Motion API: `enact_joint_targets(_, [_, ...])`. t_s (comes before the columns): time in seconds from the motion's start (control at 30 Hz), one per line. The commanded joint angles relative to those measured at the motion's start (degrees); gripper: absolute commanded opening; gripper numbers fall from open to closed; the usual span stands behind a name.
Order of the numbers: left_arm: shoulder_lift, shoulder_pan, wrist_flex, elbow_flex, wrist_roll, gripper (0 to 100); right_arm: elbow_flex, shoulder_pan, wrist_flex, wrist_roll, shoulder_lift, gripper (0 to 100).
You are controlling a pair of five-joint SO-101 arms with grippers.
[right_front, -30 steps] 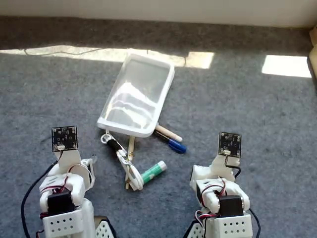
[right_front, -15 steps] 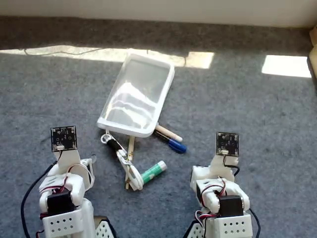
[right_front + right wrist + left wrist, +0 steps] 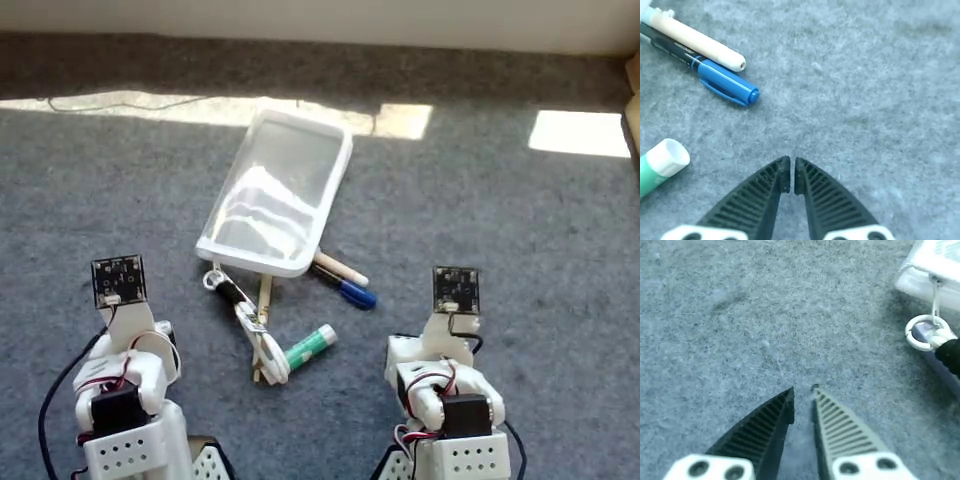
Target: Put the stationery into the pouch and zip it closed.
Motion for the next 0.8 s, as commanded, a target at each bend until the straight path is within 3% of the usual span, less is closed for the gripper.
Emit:
enact_joint_targets(0.0, [-0.6,-0.7,-0.2,-2.7,0.1,2,7.2,0.6,0.0,0.8,-0.9,2.7])
enact_joint_targets(0.27, [-0.6,-0.7,-0.4,1.8,0.1,2,5.7,1.8,0.0,0.8,-0.9,2.7])
enact_joint_targets(0.47, [-0.6,-0.7,-0.4,1.4,0.0,2,-2.8,17.2,-2.6,2.7,-0.9,2.8])
enact_joint_targets(0.57, [-0.6,-2.1,-3.3,1.4,0.0,2,-5.8,16.9,-5.6,10.0,-0.9,2.8])
enact_joint_targets(0.77, [-0.6,-13.5,-8.4,-0.8,-0.7,2,-13.5,12.4,-6.9,16.3,-0.4,2.8])
